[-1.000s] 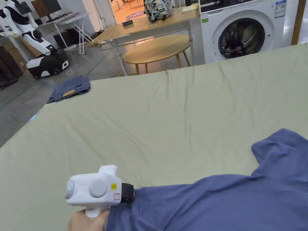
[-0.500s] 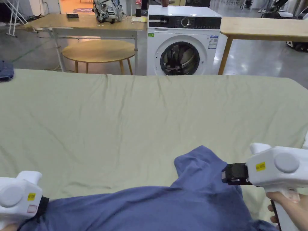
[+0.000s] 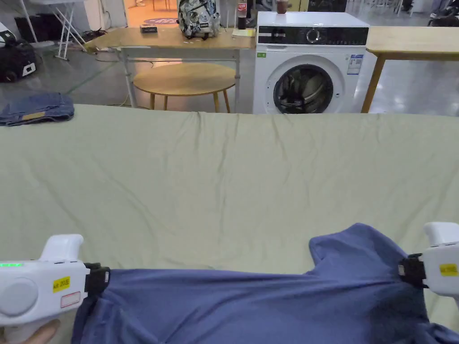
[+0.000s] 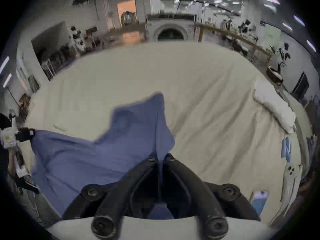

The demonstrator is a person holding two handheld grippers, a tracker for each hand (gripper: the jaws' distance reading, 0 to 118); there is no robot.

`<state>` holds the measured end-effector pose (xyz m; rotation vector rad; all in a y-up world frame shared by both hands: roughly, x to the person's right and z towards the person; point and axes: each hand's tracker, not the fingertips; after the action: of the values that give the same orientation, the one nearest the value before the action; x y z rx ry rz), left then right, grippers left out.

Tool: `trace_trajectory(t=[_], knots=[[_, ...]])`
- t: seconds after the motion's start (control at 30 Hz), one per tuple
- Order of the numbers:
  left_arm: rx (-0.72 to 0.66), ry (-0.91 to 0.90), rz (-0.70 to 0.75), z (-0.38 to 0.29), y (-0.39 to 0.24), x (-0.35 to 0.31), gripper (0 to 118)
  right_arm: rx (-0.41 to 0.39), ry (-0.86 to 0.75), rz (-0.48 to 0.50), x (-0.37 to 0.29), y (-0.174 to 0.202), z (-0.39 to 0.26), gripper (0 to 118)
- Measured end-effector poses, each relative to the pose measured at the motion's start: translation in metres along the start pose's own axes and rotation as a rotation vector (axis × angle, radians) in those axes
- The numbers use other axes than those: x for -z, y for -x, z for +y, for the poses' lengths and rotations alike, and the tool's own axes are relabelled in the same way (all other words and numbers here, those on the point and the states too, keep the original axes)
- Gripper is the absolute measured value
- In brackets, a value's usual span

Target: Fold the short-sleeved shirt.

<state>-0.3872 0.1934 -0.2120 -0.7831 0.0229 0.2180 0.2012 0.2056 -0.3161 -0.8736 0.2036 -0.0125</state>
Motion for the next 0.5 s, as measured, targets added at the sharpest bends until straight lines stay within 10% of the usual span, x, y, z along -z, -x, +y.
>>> trace_trajectory(t=[0.27,0.5], knots=[[-0.083,-0.062,-0.142,-0.092,0.024,-0.109,1,0.082,-0.139,0.013,-0.138,0.005,-0.126,3],[-0.091,0.082,-0.115,-0.176,0.031,-0.087,1,0.224,-0.019,-0.028,-0.109,-0.013,-0.218,2]])
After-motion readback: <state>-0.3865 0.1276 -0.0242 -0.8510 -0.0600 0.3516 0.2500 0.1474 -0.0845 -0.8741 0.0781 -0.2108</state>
